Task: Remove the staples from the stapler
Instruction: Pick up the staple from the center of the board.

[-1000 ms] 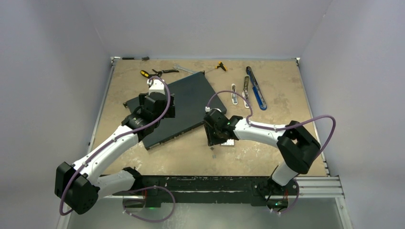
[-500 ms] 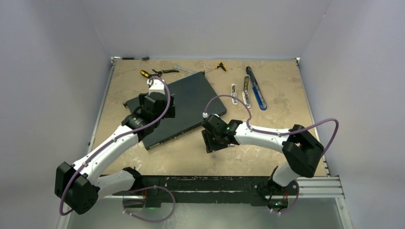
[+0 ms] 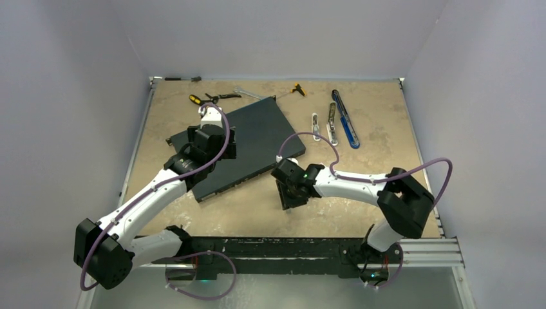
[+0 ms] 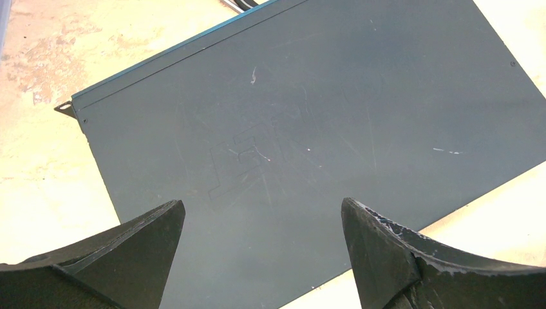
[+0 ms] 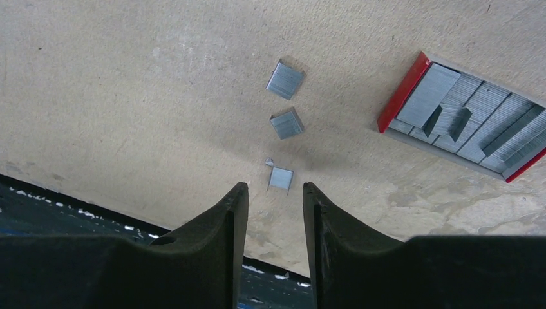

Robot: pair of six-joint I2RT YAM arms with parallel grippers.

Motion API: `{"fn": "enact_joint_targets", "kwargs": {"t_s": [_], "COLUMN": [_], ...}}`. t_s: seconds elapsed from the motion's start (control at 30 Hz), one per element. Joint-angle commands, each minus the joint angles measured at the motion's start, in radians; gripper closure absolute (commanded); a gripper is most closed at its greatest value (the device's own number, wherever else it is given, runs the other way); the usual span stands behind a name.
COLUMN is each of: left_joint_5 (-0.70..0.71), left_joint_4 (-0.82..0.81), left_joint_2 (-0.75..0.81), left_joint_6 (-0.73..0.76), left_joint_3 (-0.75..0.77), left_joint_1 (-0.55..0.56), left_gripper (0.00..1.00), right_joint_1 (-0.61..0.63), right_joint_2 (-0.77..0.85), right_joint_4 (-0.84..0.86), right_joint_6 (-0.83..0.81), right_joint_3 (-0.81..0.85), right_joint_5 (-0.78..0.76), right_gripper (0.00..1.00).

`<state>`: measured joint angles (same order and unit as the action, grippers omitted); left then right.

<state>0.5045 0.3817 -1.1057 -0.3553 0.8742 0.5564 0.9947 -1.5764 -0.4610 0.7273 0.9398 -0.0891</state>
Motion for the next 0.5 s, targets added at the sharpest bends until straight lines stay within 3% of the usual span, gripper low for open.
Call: {"fn": "enact_joint_targets", "kwargs": {"t_s": [0.0, 0.47], "left_joint_5": [-0.003, -0.004], "left_joint_4": [-0.033, -0.035], "left_joint_2": [0.017, 0.016], "left_joint_6": [0.008, 0.009], "left_joint_3": [0.011, 0.011], "left_joint_1": [-0.009, -0.010], "left_gripper": [0.10, 0.10], "right_joint_1": [0.007, 0.024], "right_joint_2": [-0.015, -0.053], "right_joint_4": [-0.007, 0.003], "right_joint_6": [0.019, 0.016], "right_joint_3": [-0.017, -0.010], "right_joint_5": [0.006, 0.014], "right_gripper": [0.60, 0.61]}}
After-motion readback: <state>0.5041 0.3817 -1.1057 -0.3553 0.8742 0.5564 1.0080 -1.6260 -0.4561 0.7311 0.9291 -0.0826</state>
